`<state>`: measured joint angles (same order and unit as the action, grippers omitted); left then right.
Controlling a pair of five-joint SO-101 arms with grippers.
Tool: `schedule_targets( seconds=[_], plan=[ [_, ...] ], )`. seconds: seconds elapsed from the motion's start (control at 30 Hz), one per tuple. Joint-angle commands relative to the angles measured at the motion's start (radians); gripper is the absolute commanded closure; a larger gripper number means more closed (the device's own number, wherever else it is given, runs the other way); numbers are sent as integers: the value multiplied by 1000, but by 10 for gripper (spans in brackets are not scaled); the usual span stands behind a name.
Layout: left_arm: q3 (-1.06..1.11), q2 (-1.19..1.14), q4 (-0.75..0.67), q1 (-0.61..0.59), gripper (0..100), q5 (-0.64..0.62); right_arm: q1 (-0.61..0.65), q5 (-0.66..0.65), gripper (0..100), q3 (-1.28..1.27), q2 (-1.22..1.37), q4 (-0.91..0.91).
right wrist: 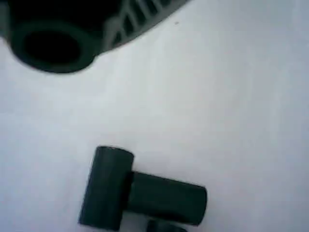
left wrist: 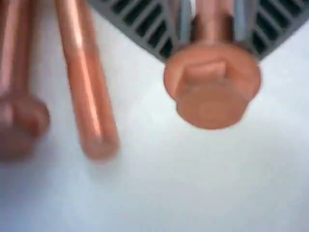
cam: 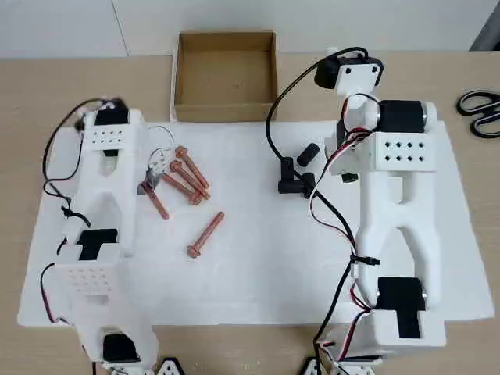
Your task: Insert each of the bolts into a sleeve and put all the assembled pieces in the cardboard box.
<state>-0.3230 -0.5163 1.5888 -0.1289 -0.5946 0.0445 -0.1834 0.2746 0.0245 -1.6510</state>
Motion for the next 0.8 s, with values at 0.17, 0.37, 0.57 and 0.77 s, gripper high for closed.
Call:
schedule_targets(
  seconds=[0.17,0.37,0.57,0.77],
  plan=[
    [-104,5,135,6,994,594,2,2,993,6,-5,13],
    [-30,5,112,5,992,626,2,2,993,6,-5,13],
    [4,6,103,-2,903,640,2,2,993,6,-5,8],
    [7,3,52,-2,906,637,-1,2,993,6,-5,5]
  ],
)
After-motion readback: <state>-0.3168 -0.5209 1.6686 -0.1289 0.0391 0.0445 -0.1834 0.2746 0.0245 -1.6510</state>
